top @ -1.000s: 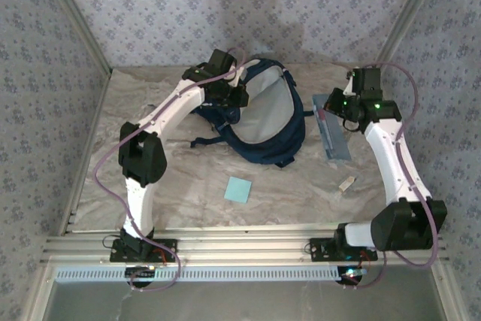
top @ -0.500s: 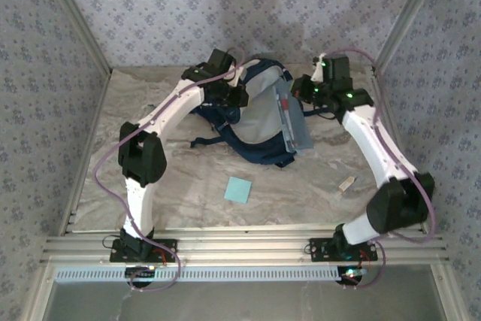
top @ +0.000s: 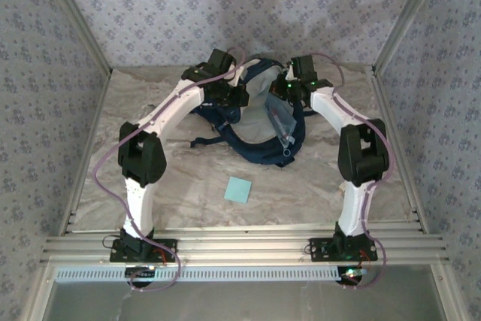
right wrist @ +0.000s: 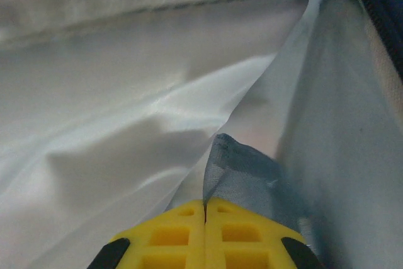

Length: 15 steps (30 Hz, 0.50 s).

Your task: Pack books, pencil case, and school supplies into a backpack

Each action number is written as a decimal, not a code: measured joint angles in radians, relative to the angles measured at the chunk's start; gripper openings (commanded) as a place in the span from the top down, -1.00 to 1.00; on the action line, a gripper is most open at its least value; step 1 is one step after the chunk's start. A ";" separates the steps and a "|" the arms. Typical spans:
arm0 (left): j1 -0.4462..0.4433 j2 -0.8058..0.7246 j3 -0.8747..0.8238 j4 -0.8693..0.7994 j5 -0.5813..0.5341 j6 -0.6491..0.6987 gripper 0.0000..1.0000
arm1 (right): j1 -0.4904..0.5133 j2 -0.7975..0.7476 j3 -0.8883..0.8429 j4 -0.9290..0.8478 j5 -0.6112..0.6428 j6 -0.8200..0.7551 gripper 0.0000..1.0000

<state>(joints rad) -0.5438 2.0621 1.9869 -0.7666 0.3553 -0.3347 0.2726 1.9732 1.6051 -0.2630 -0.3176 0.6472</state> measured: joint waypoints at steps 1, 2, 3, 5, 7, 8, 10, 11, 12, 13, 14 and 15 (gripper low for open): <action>0.000 -0.002 0.000 0.000 0.000 0.000 1.00 | 0.000 0.011 0.006 0.011 0.006 0.001 0.99; 0.000 -0.003 0.000 0.000 0.000 0.000 1.00 | 0.000 0.021 0.011 0.023 0.008 0.002 0.97; 0.000 -0.005 0.000 0.000 0.000 0.000 1.00 | 0.000 0.034 0.021 0.037 0.003 0.011 0.95; -0.002 -0.006 0.000 0.000 0.000 0.000 1.00 | 0.007 0.065 0.059 0.045 0.001 0.019 0.93; -0.002 -0.006 0.000 0.000 -0.001 -0.001 1.00 | 0.026 0.103 0.118 0.028 0.035 0.015 0.89; -0.002 -0.006 0.000 0.000 -0.002 -0.004 1.00 | 0.039 0.114 0.137 0.021 0.057 0.014 0.87; -0.002 -0.006 0.001 0.000 -0.004 -0.009 1.00 | 0.061 0.119 0.146 0.015 0.115 0.014 0.74; -0.001 -0.006 0.002 0.000 -0.005 -0.012 1.00 | 0.068 0.118 0.146 0.013 0.139 0.014 0.64; -0.002 -0.007 0.002 0.000 -0.005 -0.016 1.00 | 0.071 0.118 0.145 0.013 0.160 0.010 0.47; -0.002 -0.007 0.002 0.000 -0.005 -0.016 1.00 | 0.070 0.117 0.141 0.016 0.178 0.006 0.33; -0.002 -0.007 0.002 0.000 -0.005 -0.016 1.00 | 0.067 0.115 0.133 0.019 0.190 0.001 0.21; -0.002 -0.007 0.005 0.000 -0.005 -0.016 1.00 | 0.062 0.109 0.120 0.021 0.204 -0.002 0.09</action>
<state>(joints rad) -0.5457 2.0552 1.9919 -0.7670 0.3504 -0.3511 0.3344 2.0823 1.7252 -0.2417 -0.1139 0.6453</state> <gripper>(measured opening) 0.113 0.363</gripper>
